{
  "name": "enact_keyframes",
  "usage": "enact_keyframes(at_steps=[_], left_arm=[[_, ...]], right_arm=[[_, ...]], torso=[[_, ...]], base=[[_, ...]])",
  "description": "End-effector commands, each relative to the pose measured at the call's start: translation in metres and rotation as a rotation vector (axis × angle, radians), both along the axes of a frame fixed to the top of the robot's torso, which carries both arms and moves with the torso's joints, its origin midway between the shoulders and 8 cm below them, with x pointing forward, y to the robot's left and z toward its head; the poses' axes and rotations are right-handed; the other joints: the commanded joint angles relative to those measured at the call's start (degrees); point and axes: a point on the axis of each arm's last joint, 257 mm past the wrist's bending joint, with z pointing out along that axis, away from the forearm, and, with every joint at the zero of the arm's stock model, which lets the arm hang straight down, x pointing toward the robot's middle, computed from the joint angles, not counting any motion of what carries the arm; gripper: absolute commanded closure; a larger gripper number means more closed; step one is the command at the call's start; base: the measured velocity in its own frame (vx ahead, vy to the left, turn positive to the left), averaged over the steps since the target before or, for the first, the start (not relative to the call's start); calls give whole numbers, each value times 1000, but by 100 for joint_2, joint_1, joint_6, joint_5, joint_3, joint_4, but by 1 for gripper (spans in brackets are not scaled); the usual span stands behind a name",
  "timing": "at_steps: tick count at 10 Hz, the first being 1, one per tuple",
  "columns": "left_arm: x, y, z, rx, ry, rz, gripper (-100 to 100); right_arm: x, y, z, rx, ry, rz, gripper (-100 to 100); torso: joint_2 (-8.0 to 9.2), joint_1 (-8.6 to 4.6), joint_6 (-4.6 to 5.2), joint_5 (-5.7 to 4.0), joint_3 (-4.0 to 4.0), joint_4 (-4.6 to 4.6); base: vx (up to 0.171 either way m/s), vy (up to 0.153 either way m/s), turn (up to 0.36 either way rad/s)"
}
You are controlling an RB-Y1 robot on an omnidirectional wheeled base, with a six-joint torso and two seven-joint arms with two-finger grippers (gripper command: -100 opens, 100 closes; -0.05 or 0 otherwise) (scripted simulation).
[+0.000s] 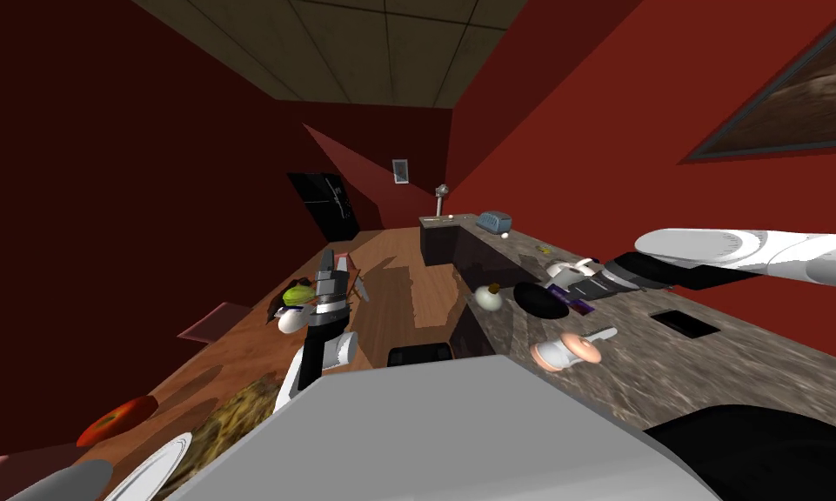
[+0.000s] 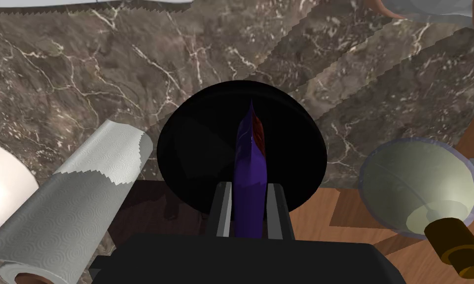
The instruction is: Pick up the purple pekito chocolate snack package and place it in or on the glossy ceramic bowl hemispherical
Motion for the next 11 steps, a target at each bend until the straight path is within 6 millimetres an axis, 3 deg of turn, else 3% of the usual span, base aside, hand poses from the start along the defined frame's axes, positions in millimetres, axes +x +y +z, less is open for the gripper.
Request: enact_keyframes(at_steps=[1, 3, 4, 8, 9, 10, 11], left_arm=[[0, 0, 0, 0, 0, 0, 0], [0, 0, 0, 0, 0, 0, 0], [0, 0, 0, 0, 0, 0, 0], [0, 0, 0, 0, 0, 0, 0], [0, 0, 0, 0, 0, 0, 0], [0, 0, 0, 0, 0, 0, 0], [0, 0, 0, 0, 0, 0, 0]], right_arm=[[3, 1, 3, 1, 2, 1, 100], [3, 2, 4, 1, 1, 1, 100], [3, 1, 4, 1, 0, 1, -100], [3, 1, 4, 1, 0, 1, -100], [3, 1, 4, 1, 0, 1, 0], [3, -4, 10, -3, -1, -11, -100], [2, -10, 16, -5, -2, -23, -100]], torso=[[0, 0, 0, 0, 0, 0], [28, -5, 7, -6, 14, 3], [37, -3, 9, -5, 20, 5], [46, -1, 10, -4, 25, 8], [46, -1, 10, -4, 26, 8], [46, -1, 10, -4, 26, 8], [53, 2, 7, -4, 29, 9]], base=[[58, -20, 12], [7, -5, 3], [0, 0, 0], [0, 0, 0], [0, 0, 0], [-28, 10, 93], [-61, 19, 136]])
